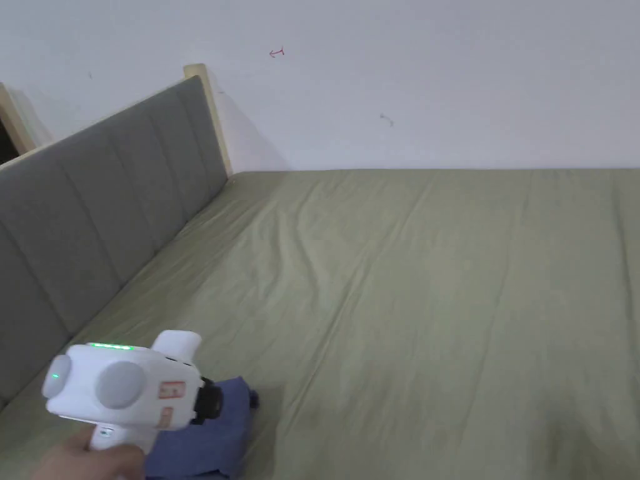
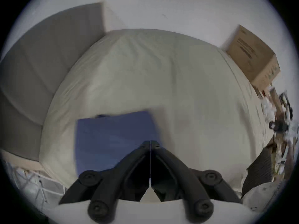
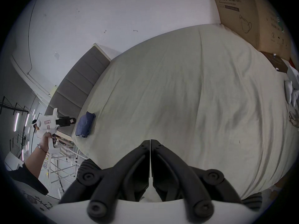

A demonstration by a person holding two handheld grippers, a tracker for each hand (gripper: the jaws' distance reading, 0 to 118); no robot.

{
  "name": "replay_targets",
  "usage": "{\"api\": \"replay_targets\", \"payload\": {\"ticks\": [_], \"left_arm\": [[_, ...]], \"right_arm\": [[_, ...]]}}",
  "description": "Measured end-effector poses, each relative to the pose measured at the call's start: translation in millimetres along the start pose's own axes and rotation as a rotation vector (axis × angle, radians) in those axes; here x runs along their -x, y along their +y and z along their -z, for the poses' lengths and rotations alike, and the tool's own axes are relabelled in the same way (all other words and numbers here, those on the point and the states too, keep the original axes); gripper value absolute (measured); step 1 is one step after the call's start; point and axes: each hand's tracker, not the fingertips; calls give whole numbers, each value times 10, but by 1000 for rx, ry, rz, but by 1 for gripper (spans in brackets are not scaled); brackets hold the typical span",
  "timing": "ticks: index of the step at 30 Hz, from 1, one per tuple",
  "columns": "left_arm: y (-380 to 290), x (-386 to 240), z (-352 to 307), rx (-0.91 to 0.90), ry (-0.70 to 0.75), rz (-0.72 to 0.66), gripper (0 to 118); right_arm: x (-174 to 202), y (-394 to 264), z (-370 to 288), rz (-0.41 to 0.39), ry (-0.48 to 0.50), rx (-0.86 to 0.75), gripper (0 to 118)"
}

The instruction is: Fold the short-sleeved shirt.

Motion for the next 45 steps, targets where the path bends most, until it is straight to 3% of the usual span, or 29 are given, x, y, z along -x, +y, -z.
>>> {"api": "replay_targets", "payload": {"ticks": [7, 15, 19, 21, 22, 23, 24, 25, 26, 36, 45], "left_arm": [[321, -1312, -232, -317, -294, -224, 0], [172, -2401, -891, -894, 62, 85, 0], [-22, -2549, -1048, -1048, 154, 110, 0], [-32, -2587, -1061, -1061, 184, 112, 9], [-24, -2596, -1057, -1046, 177, 105, 29], [-55, -2594, -1089, -1043, 169, 94, 72], [-31, -2574, -1092, -1028, 139, 78, 101], [-4, -2574, -1070, -1003, 134, 63, 118], [-2, -2581, -1063, -992, 136, 59, 118], [67, -2639, -1126, -1031, 88, 51, 118], [98, -2682, -1171, -1026, 28, 70, 118]], "right_arm": [[113, 171, -352, 12, -53, -121, 0], [311, 223, -929, -146, -170, -611, 0], [497, 64, -1054, -234, -253, -837, 0], [503, 30, -1064, -274, -295, -943, 0], [538, 2, -1083, -291, -315, -976, 3], [564, -6, -1096, -305, -335, -1002, 24], [596, 2, -1093, -318, -361, -998, 53], [626, 19, -1083, -333, -375, -1001, 85], [636, 47, -1060, -331, -380, -993, 115], [559, 121, -1024, -256, -395, -966, 118], [535, 144, -1004, -285, -398, -906, 118]]}}
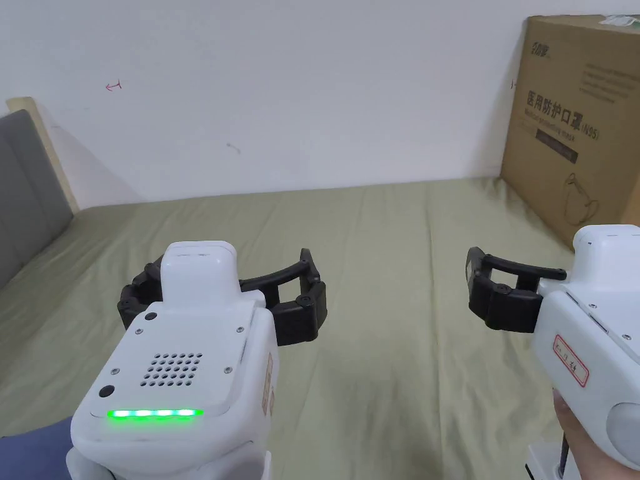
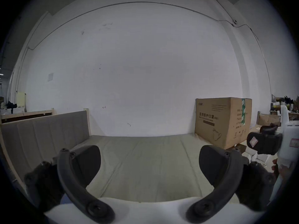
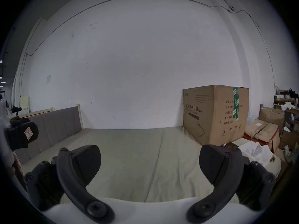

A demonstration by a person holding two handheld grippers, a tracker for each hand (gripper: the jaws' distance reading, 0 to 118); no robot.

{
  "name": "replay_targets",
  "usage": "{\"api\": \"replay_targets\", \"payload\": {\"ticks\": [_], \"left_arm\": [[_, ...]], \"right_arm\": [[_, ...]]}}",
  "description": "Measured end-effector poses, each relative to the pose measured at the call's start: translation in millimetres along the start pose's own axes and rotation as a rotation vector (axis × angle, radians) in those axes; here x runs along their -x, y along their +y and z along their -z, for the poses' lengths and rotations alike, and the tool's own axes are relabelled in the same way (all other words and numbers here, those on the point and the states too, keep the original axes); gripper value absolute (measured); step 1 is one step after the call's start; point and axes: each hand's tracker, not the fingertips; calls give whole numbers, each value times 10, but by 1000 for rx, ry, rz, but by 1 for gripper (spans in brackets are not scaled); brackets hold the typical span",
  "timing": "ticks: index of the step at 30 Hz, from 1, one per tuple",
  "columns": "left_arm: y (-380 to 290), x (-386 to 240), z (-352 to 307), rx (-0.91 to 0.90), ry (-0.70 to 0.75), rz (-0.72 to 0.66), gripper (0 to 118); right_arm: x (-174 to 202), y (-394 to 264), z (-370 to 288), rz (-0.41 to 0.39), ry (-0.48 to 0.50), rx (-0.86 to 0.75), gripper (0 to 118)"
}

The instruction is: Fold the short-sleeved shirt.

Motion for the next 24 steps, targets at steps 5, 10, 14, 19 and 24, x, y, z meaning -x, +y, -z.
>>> {"api": "replay_targets", "payload": {"ticks": [5, 10, 14, 19, 24], "left_arm": [[21, -16, 23, 18, -20, -13, 118], [22, -26, 28, 40, -60, -37, 118], [-9, -47, 93, 78, -10, -23, 118], [-42, -7, 127, 110, -2, -57, 118], [-66, -1, 166, 144, 0, -65, 118]], "right_arm": [[24, -20, 10, -8, 5, 13, 118], [54, 9, 22, -30, 7, 21, 118], [72, 41, 25, -39, 8, 24, 118], [101, 50, 13, -49, 13, 22, 118], [113, 33, 24, -46, 13, 37, 118]]}}
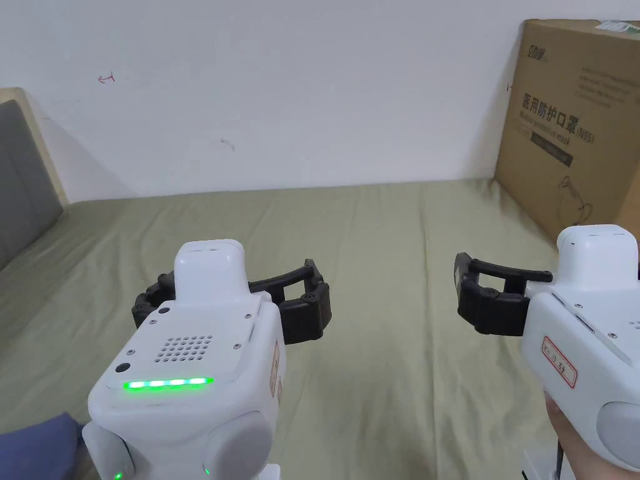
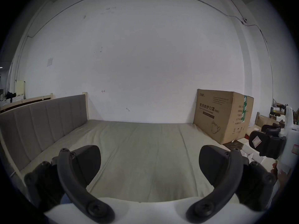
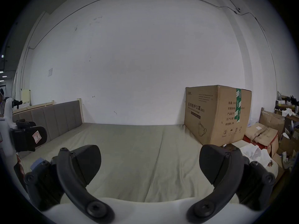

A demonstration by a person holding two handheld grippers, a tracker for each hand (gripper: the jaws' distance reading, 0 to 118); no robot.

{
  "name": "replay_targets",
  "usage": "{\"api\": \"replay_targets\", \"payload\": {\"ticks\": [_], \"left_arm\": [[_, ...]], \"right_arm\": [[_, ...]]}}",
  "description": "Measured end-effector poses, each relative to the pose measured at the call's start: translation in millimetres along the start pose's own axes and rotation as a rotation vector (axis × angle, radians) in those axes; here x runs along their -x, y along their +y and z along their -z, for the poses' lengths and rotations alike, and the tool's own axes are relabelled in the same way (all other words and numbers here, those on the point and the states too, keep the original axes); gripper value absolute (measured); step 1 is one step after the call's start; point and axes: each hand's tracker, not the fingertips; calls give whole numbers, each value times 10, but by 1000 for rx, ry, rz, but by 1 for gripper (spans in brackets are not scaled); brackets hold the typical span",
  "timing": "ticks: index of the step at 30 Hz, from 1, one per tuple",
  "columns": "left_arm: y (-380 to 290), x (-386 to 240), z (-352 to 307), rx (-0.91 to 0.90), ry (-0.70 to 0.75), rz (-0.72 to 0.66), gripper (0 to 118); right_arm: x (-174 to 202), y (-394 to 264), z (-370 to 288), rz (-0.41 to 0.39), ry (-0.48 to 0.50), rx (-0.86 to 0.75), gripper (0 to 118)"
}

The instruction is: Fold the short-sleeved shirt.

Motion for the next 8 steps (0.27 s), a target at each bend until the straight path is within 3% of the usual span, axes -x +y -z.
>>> {"api": "replay_targets", "payload": {"ticks": [8], "left_arm": [[-157, 20, 78, 71, -40, -32, 118]], "right_arm": [[-6, -50, 50, 21, -1, 32, 118]]}}
